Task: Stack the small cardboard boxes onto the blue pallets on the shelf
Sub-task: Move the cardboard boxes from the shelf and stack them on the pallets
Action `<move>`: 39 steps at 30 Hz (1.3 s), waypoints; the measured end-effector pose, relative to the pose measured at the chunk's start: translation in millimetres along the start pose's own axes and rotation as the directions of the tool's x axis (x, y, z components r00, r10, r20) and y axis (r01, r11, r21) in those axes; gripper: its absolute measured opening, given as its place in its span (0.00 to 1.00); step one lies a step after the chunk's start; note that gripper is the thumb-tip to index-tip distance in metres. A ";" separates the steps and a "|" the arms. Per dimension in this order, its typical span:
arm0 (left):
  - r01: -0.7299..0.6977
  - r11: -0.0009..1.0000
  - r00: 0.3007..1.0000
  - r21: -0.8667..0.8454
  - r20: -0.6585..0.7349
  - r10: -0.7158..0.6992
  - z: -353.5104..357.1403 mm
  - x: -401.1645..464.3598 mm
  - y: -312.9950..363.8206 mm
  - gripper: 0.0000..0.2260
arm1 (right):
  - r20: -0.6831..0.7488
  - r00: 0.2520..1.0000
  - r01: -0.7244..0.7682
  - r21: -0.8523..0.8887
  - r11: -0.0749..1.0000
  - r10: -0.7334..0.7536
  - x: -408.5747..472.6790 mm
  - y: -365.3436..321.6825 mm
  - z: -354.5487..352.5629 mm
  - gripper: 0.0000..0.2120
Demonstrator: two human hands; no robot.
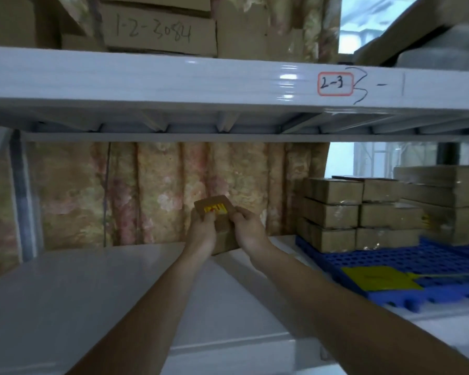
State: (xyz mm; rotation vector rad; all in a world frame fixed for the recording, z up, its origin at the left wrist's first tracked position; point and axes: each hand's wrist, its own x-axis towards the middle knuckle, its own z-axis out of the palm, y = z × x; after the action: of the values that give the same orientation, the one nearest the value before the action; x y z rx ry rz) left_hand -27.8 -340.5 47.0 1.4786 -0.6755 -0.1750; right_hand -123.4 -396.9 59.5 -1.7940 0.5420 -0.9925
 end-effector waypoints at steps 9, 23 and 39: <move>-0.122 0.983 0.993 -0.140 -0.020 0.120 63.2 -13.4 56.1 0.29 | -0.208 0.970 0.124 -0.007 0.992 -0.123 -40.6 -62.1 -93.1 0.17; -0.235 0.947 0.963 -0.218 0.081 0.257 256.5 -143.7 151.2 0.24 | -0.320 0.939 0.140 0.023 0.990 -0.125 -68.9 -46.7 -321.1 0.16; -0.466 0.863 0.813 0.193 0.477 0.333 347.3 -121.3 158.1 0.40 | -0.265 0.959 0.102 -0.016 0.995 -0.103 0.6 2.0 -442.1 0.10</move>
State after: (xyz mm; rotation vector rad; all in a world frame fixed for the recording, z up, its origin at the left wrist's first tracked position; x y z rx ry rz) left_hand -350.5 -557.9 141.6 1.5602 -1.4202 -0.0650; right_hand -485.7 -636.5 141.5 -1.7146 0.6188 -1.3166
